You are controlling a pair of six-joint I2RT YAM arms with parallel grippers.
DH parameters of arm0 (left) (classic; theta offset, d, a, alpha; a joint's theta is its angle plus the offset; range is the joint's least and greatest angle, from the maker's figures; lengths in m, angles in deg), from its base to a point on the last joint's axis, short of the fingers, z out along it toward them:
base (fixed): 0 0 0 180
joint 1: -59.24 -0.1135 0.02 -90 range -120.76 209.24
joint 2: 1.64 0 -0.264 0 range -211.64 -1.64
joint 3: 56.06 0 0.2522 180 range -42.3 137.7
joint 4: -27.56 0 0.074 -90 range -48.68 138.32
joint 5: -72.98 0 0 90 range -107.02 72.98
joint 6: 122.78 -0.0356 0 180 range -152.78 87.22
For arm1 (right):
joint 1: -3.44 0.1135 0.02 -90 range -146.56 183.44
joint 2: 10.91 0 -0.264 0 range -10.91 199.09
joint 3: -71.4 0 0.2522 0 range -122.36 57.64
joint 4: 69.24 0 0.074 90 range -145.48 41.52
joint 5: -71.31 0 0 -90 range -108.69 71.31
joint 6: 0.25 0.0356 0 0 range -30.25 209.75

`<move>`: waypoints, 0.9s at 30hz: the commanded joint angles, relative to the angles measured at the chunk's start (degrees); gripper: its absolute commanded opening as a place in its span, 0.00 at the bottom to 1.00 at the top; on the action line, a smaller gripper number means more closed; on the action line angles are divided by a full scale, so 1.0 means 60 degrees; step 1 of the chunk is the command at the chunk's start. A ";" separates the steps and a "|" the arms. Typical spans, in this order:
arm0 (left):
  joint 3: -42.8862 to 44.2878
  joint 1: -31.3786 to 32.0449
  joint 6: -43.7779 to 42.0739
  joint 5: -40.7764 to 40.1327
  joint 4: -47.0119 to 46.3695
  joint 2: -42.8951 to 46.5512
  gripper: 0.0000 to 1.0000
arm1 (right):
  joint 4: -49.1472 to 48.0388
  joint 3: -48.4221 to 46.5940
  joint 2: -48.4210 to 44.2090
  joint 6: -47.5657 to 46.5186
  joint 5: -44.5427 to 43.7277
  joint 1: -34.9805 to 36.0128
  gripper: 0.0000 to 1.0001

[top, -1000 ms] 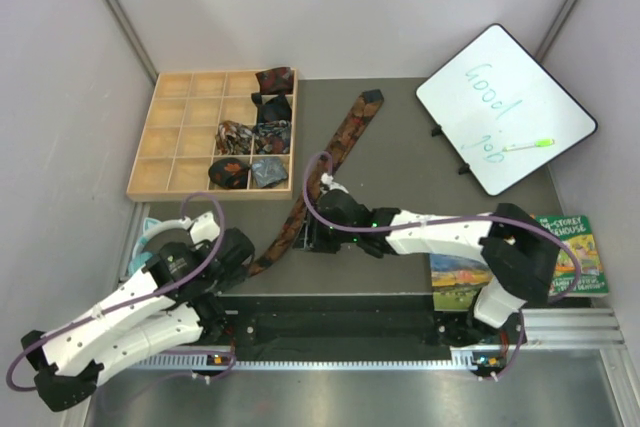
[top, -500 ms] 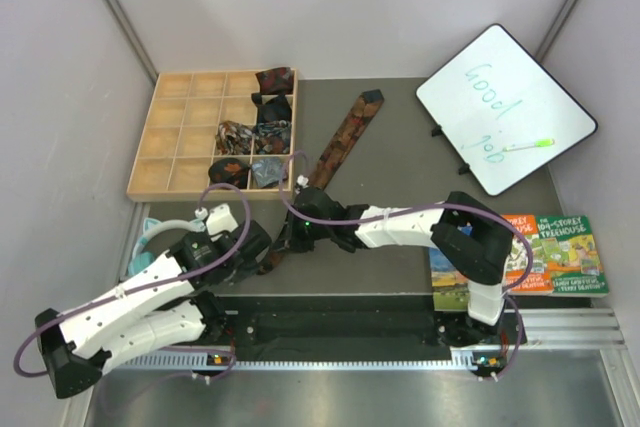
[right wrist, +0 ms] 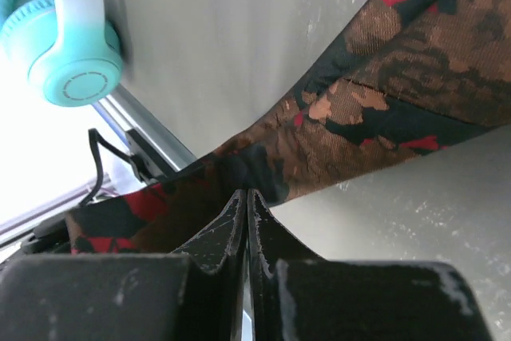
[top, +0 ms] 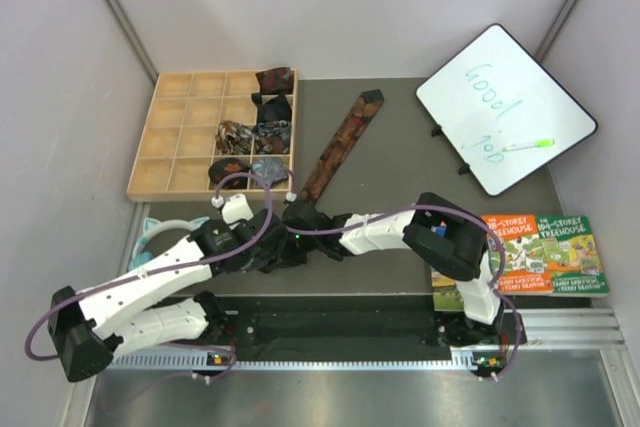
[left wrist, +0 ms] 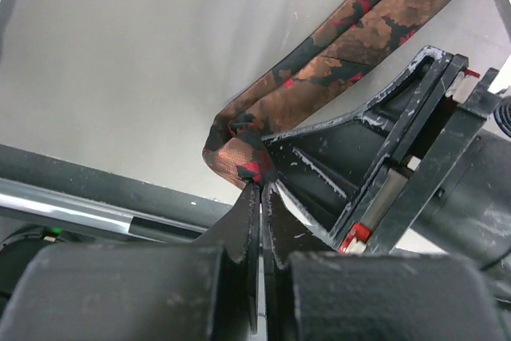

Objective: Roll the ties
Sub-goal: Roll the tie at the center of the board.

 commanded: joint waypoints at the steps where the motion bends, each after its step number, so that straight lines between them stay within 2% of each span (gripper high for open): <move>1: 0.0276 0.0008 -0.0337 -0.0139 -0.0621 -0.0338 0.00 | 0.0476 -0.0588 -0.0459 -0.0450 -0.0406 -0.0028 0.00; 4: 0.0231 0.0022 -0.0411 -0.0139 -0.0796 -0.0646 0.00 | 0.1646 -0.0618 -0.1001 -0.0918 -0.0904 -0.0365 0.15; 5: 0.0246 0.0008 -0.0469 -0.0139 -0.0841 -0.0806 0.00 | 0.1897 -0.0473 -0.1162 -0.1006 -0.1094 -0.0482 0.25; 8: 0.0348 0.0008 -0.0586 -0.0226 -0.1001 -0.1143 0.00 | 0.2645 0.0126 -0.2128 -0.1387 -0.1695 -0.1009 0.39; 13: 0.0539 0.0022 -0.0792 -0.0402 -0.1367 -0.1861 0.00 | 0.3757 0.1124 -0.3695 -0.2090 -0.2779 -0.1683 0.43; 20: 0.1095 -0.0022 -0.1099 -0.0563 -0.1954 -0.3587 0.00 | 0.4915 0.3143 -0.5995 -0.2619 -0.4449 -0.1874 0.46; 27: 0.1506 -0.0109 -0.1319 -0.0798 -0.2451 -0.4645 0.00 | 0.4510 0.5034 -0.7725 -0.2867 -0.4891 -0.1875 0.49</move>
